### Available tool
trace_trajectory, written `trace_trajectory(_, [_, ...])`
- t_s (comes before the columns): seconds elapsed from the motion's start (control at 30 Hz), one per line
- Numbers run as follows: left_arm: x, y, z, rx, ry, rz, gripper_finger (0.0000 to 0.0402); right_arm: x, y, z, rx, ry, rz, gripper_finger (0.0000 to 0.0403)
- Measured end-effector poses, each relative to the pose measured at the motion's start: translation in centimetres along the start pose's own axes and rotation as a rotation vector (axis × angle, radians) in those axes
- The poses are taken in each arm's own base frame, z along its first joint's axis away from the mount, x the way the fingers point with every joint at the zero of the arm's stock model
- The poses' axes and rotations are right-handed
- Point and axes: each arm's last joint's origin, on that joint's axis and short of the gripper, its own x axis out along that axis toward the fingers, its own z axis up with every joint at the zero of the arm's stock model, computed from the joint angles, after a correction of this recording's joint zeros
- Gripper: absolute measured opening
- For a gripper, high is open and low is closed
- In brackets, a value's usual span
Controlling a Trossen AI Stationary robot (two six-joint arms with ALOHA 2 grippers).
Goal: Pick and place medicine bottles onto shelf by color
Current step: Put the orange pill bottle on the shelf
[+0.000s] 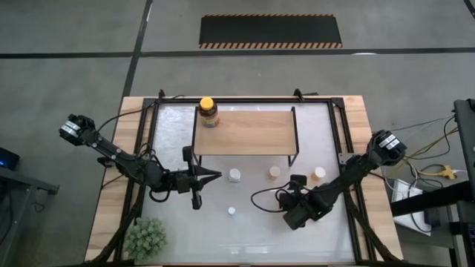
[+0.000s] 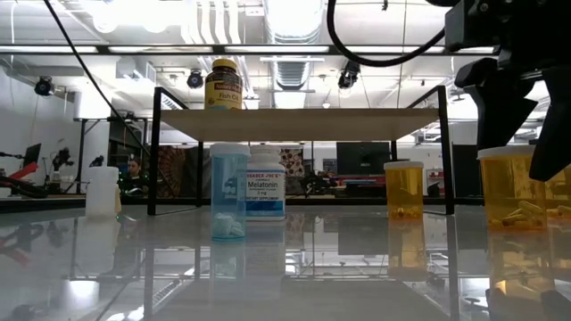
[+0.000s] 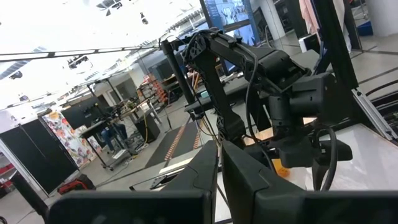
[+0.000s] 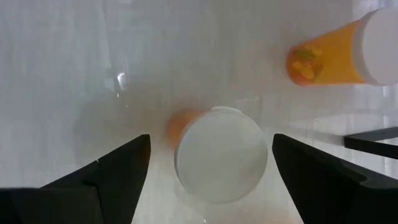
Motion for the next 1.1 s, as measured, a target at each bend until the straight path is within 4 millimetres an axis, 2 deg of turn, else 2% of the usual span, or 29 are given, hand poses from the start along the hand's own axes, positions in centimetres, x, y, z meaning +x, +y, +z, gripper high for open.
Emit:
trace_trajectory(0.27, [0.0,0.0,0.0,0.000,0.000,0.000,0.0005,0.5,-0.1,-0.1,-0.003,0.021,0.016,0.0318])
trace_trajectory(0.57, [0.0,0.0,0.0,0.000,0.000,0.000,0.0005,0.5,-0.1,-0.1,-0.004,0.016,0.019,0.0233])
trace_trajectory(0.73, [0.0,0.0,0.0,0.000,0.000,0.000,0.0005,0.4,-0.1,-0.1,-0.003,0.015,0.021,0.0203])
trace_trajectory(0.93, [0.0,0.0,0.0,-0.001,0.000,0.001,0.0005,-0.2,-0.1,0.0,0.006,0.026,0.070,0.0205])
trace_trajectory(1.1, [0.0,0.0,0.0,-0.003,-0.003,0.002,0.0005,-2.4,0.1,1.1,0.026,0.016,0.185,0.0209])
